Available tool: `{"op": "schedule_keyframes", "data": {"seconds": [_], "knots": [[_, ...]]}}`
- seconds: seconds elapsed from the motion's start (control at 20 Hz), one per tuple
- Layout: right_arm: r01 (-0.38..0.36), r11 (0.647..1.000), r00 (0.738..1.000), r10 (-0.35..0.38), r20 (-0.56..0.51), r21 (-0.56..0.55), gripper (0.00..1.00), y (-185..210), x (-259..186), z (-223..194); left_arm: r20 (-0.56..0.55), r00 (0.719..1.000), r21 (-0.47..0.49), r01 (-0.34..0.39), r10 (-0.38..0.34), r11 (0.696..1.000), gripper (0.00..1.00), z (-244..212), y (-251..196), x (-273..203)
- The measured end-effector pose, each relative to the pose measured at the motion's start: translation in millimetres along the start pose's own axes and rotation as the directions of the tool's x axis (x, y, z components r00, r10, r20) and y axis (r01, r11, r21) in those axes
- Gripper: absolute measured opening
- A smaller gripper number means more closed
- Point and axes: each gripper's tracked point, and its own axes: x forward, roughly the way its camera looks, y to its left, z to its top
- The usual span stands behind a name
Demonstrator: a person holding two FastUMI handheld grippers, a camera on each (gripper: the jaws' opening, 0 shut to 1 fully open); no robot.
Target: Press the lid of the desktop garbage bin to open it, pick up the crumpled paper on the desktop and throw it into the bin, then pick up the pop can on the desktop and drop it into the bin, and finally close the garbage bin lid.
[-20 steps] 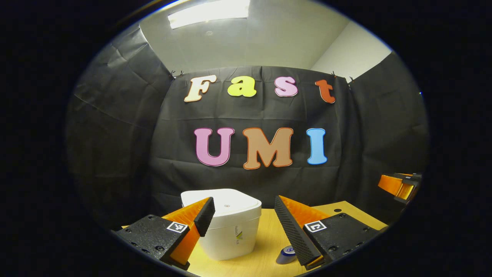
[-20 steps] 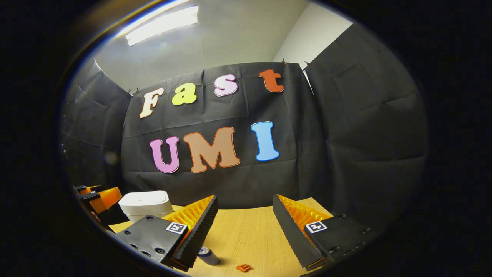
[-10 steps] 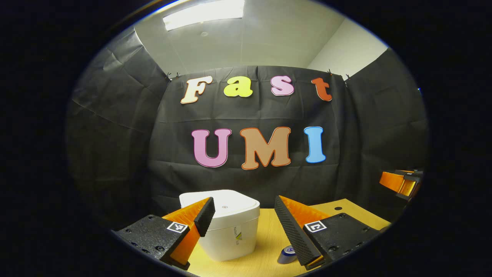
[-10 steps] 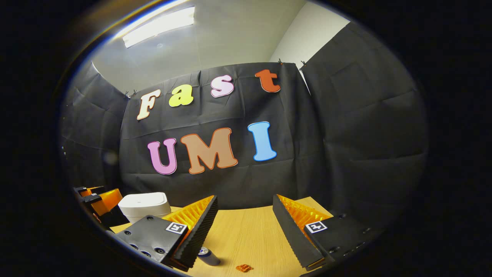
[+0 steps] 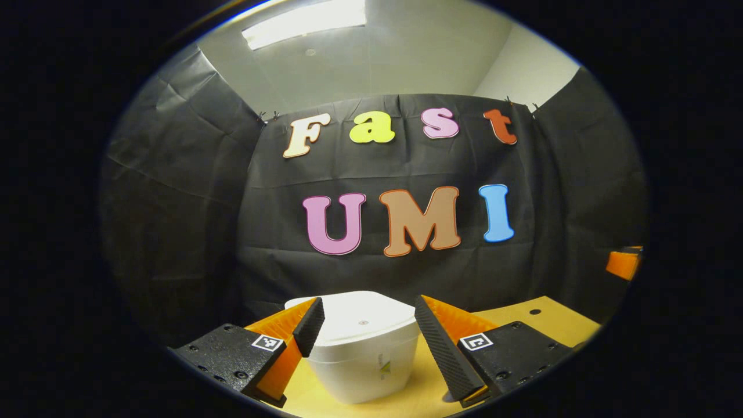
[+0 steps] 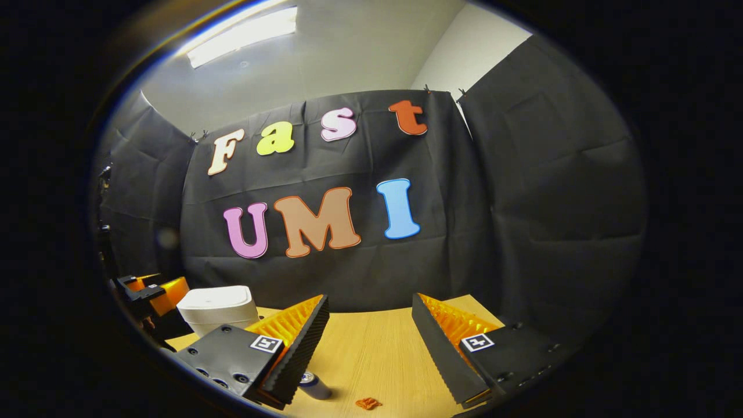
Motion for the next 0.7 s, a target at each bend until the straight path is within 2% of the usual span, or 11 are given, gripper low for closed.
{"op": "schedule_keyframes", "data": {"seconds": [0.05, 0.15, 0.2, 0.3, 0.35, 0.6, 0.65, 0.7], "knots": [[0.006, 1.0, 1.0, -0.006, -0.001, -0.004, 0.95, -3, -1, -1, -0.006, 1.0, 0.012, -0.003, 0.004, 1.0, 0.94, -4, 2, 6], [0.015, 1.0, 1.0, -0.015, -0.01, -0.007, 0.96, -5, -2, -3, -0.01, 1.0, 0.021, -0.013, 0.014, 1.0, 0.87, -8, 7, 19], [0.02, 1.0, 1.0, -0.021, -0.015, -0.009, 0.96, -7, -4, -5, -0.012, 1.0, 0.019, -0.015, 0.016, 1.0, 0.72, -10, 9, 24], [0.034, 0.999, 0.999, -0.034, -0.023, -0.017, 0.95, -10, -5, -6, -0.014, 1.0, 0.017, -0.015, 0.015, 1.0, 0.58, -13, 9, 33], [0.039, 0.999, 0.999, -0.039, -0.026, -0.021, 0.96, -11, -6, -8, -0.015, 1.0, 0.018, -0.014, 0.014, 1.0, 0.55, -14, 9, 38], [0.051, 0.998, 0.998, -0.052, -0.031, -0.037, 0.95, -12, -8, -9, -0.033, 0.999, 0.011, -0.018, 0.019, 1.0, 0.13, -26, 9, 55], [0.052, 0.998, 0.998, -0.054, -0.034, -0.041, 0.95, -12, -7, -10, -0.04, 0.999, 0.008, -0.018, 0.018, 1.0, 0.14, -30, 8, 58], [0.053, 0.998, 0.998, -0.055, -0.038, -0.045, 0.96, -13, -7, -11, -0.047, 0.999, 0.007, -0.019, 0.019, 1.0, 0.05, -33, 7, 60]]}}
